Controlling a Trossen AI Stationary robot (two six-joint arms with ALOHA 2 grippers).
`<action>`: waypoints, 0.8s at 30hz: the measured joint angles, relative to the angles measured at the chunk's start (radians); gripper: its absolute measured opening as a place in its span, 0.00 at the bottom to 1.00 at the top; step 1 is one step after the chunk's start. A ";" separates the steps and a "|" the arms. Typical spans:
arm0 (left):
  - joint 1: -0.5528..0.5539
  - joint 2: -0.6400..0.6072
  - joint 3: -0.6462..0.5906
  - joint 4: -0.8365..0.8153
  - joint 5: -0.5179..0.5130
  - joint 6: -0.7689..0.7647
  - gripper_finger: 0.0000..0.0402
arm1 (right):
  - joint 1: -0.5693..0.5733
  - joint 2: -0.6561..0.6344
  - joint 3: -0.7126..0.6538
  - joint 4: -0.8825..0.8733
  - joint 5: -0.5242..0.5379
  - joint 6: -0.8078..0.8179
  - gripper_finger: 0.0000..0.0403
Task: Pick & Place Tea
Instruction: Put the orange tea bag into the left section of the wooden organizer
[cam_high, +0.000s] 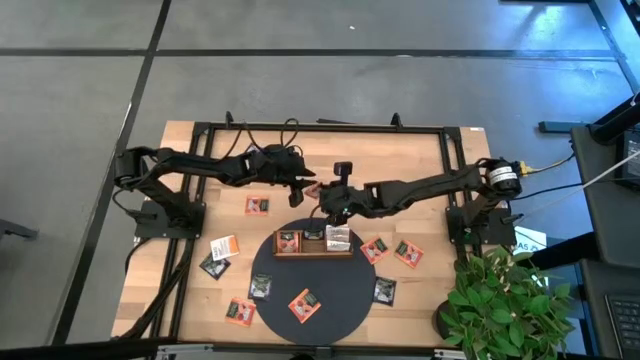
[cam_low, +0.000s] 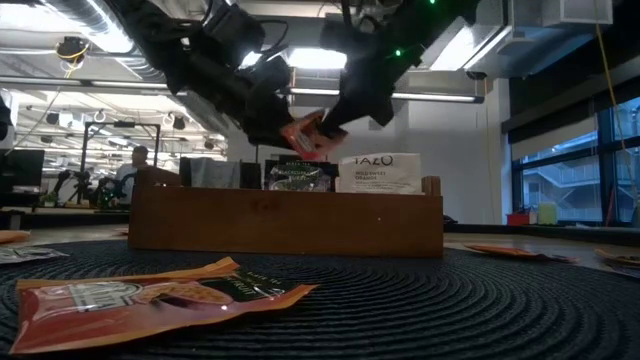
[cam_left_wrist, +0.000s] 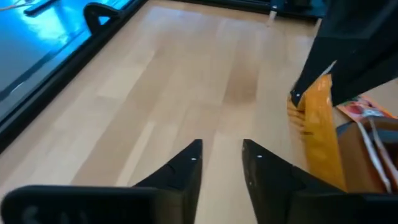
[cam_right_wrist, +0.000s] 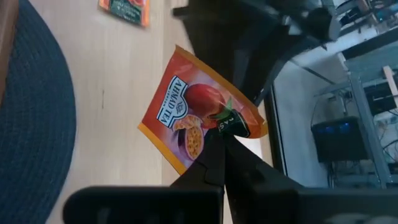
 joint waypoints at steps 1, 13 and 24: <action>-0.008 0.000 0.000 0.000 0.000 0.000 0.32 | 0.003 0.000 0.004 -0.002 0.000 0.000 0.01; -0.042 -0.001 0.000 -0.012 -0.001 0.013 0.54 | 0.007 -0.001 0.006 -0.065 -0.102 0.056 0.01; -0.038 -0.047 0.002 0.009 0.018 0.007 0.54 | 0.018 -0.001 0.006 -0.101 -0.070 0.113 0.02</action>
